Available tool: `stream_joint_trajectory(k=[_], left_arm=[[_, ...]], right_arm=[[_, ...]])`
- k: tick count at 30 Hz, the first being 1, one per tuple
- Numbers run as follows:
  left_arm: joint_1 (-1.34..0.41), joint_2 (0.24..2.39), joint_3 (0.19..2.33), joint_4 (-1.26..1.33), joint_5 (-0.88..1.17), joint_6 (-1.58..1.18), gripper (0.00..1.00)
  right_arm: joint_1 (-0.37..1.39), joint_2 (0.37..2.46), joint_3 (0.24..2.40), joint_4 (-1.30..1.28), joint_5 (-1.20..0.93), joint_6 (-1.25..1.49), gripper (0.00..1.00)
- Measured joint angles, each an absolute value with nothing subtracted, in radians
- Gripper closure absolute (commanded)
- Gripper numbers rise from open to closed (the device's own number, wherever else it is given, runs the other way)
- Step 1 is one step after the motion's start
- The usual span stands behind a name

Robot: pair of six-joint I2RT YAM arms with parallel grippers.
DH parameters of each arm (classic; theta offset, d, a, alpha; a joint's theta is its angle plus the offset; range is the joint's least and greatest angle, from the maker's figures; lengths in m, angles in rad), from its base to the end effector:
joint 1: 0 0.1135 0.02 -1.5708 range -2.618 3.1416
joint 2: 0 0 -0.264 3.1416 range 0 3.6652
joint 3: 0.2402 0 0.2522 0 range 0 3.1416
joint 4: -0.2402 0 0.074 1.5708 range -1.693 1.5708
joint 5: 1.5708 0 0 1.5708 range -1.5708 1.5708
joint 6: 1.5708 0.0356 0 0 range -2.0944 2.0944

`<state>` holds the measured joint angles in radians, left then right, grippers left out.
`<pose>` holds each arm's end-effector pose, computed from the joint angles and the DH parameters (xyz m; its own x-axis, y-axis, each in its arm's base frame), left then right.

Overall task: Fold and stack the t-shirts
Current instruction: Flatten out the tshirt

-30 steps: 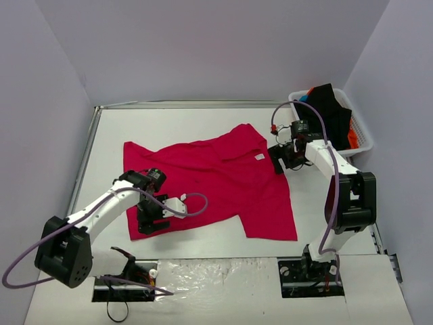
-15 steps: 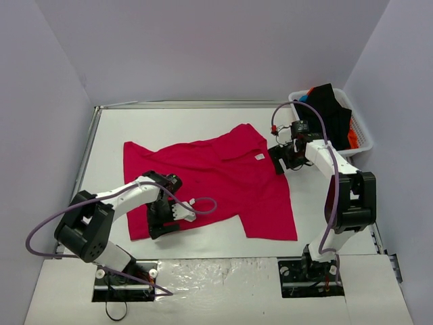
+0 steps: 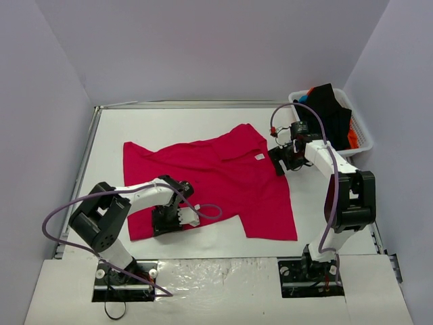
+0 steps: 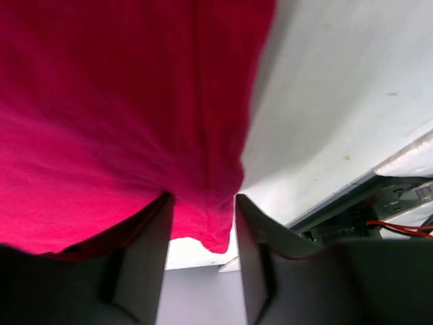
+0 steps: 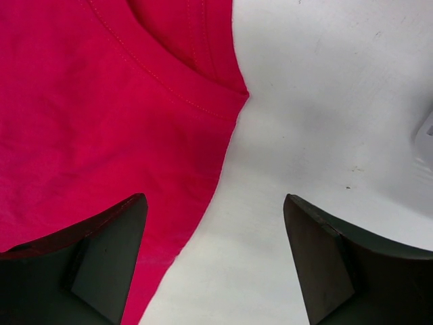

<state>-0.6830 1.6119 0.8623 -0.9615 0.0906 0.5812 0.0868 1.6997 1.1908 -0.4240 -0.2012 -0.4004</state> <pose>0.1808 -0.1513 0.1459 -0.3022 0.9508 0.0677 0.9388 0.3092 -0.1517 0.3599 0.0385 0.2209 -0.6577 -0.4406 -0.6110 -0.4993 0.8623 -0.0843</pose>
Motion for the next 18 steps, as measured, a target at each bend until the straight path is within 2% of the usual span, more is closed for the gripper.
stream_joint_trajectory(k=[2,3,5,6,7,18], left_arm=[[-0.689,1.619,0.863,-0.953,0.072,0.567,0.69],[-0.692,1.621,0.864,-0.95,0.063,0.562,0.75],[-0.701,1.626,0.865,-0.944,0.046,0.55,0.83],[-0.706,1.629,0.865,-0.941,0.037,0.545,0.93],[-0.713,1.631,0.865,-0.939,0.031,0.54,0.97],[-0.722,1.628,0.889,-0.938,-0.011,0.519,0.98]], right_arm=[[0.087,1.7,1.186,-0.423,-0.197,-0.403,0.22],[0.087,1.7,1.185,-0.424,-0.195,-0.405,0.22],[0.087,1.699,1.18,-0.424,-0.189,-0.408,0.21],[0.087,1.698,1.177,-0.424,-0.187,-0.41,0.21],[0.087,1.697,1.176,-0.424,-0.184,-0.412,0.21],[0.087,1.642,1.165,-0.437,-0.161,-0.424,0.2]])
